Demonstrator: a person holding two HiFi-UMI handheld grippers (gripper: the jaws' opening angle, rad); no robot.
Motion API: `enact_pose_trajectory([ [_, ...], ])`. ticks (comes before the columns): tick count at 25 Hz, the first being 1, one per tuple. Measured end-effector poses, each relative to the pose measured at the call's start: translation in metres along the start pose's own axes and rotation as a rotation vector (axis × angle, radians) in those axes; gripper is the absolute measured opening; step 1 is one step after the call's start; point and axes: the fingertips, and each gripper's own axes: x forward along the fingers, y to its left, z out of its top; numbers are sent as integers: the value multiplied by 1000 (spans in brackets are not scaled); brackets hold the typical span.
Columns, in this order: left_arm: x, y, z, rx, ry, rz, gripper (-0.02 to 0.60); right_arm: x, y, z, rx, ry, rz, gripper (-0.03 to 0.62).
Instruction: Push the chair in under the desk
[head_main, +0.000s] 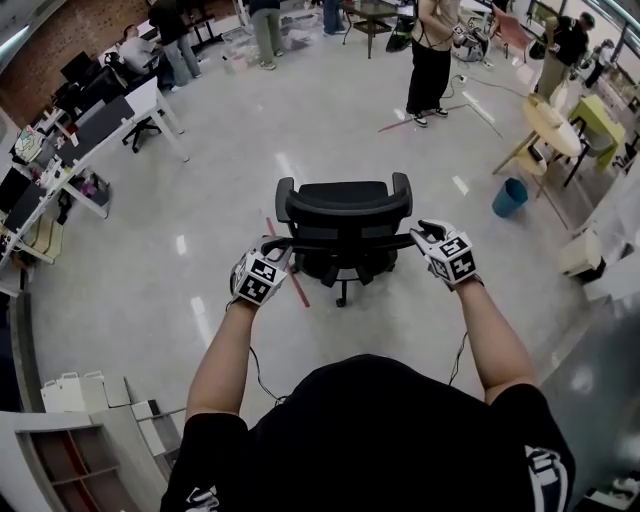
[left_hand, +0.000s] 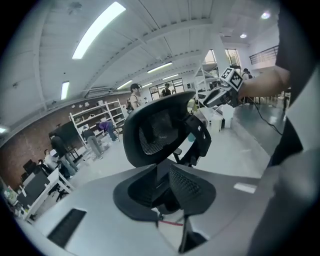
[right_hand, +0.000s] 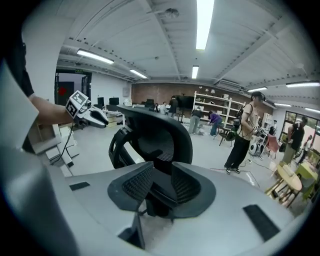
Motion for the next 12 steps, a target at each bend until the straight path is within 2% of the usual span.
enact_pose_trajectory([
  [6,22,0,-9,82,72,-37,98,24,4,-23,-89,93,51,150],
  [12,44,-1,-28,197,178,-76,168,46,9,-43,-199,178,106,196],
])
